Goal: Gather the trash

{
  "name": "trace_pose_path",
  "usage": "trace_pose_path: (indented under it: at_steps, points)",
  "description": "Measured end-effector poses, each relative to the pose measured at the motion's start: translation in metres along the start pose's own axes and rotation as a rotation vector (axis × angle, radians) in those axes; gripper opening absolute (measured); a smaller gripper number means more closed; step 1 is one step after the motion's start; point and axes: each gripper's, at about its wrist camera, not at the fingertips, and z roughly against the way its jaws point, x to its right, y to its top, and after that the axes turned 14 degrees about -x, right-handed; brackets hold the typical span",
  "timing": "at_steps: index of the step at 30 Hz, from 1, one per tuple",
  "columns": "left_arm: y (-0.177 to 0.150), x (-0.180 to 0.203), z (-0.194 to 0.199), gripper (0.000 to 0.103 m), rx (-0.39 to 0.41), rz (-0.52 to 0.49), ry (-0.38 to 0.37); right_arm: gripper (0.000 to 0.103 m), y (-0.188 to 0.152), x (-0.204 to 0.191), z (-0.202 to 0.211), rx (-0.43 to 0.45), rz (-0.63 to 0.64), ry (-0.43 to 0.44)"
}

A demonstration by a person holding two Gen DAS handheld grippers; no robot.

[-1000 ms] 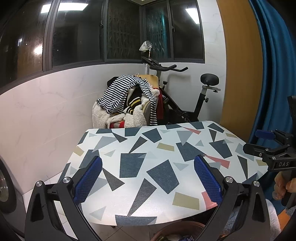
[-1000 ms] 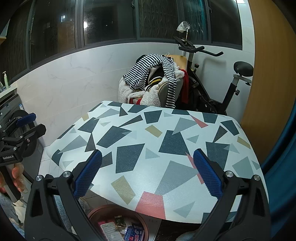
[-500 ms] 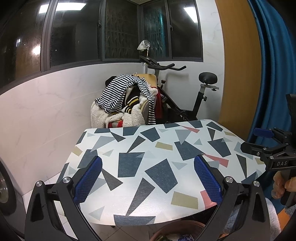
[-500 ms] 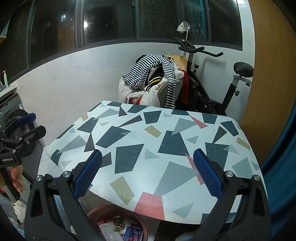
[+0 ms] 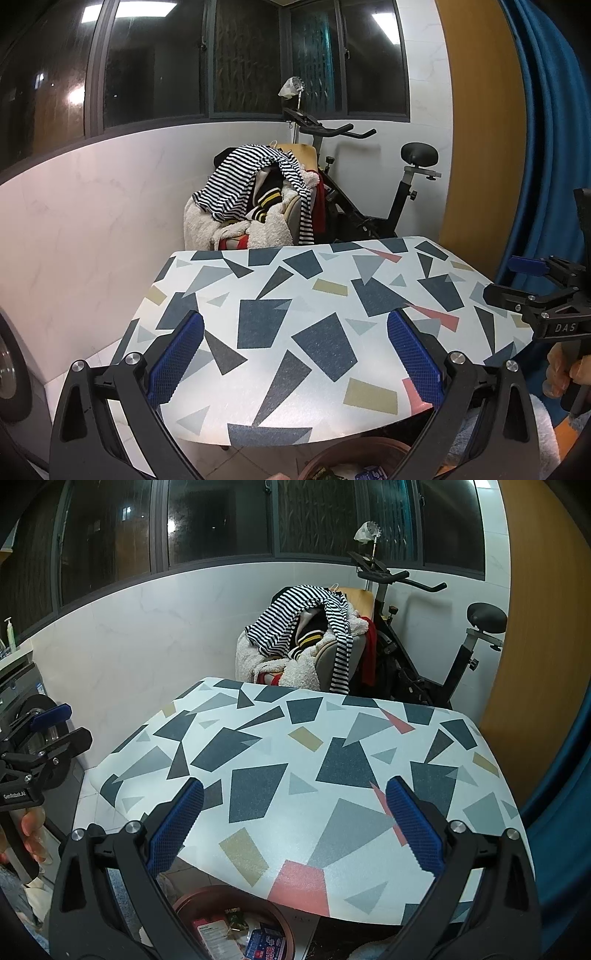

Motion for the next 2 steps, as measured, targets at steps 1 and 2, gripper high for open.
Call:
trace_pose_path:
  at_steps: [1,2]
  points:
    - [-0.0008,-0.0003,-0.0009,0.097,-0.004,0.002,0.0,0.097,0.0,-0.0006,-0.0003,0.0,0.0,0.0]
    - [-0.0017,-0.0007,-0.0015,0.097,-0.006,0.004,0.0,0.097,0.0,-0.0005,-0.0003,0.0,0.0,-0.001]
